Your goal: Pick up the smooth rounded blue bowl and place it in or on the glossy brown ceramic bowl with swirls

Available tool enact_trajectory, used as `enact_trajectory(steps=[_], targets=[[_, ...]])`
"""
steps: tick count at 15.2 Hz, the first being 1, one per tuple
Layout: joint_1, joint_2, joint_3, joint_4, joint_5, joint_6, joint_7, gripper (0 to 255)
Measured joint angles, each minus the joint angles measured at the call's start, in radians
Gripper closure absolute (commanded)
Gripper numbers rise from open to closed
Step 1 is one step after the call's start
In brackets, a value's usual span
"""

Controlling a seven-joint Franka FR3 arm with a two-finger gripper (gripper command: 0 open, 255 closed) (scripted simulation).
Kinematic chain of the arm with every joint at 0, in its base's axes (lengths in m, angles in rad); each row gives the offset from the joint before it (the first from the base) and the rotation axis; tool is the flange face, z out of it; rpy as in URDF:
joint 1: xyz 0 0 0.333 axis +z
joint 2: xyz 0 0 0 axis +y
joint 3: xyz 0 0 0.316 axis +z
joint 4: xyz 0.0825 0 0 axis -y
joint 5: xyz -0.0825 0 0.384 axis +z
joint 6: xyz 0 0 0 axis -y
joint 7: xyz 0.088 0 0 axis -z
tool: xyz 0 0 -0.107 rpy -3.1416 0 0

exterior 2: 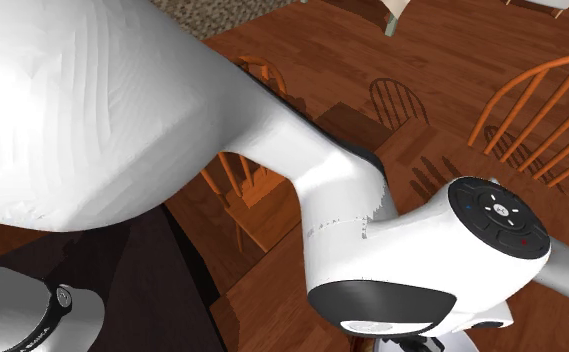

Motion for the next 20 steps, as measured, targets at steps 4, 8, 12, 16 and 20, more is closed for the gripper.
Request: enact_trajectory(steps=[4, 8, 12, 16, 20], targets=[[-0.003, 0.015, 0.001, -0.004, 0.003, 0.019, -0.002, 255], [-0.003, 0.016, 0.002, -0.005, 0.004, 0.021, -0.002, 255], [-0.003, 0.016, 0.002, -0.004, 0.004, 0.021, -0.002, 0], [-0.001, 0.005, 0.000, -0.003, 0.001, 0.009, -0.001, 0], [0.011, -0.064, -0.005, 0.010, -0.015, -0.071, 0.010, 0]])
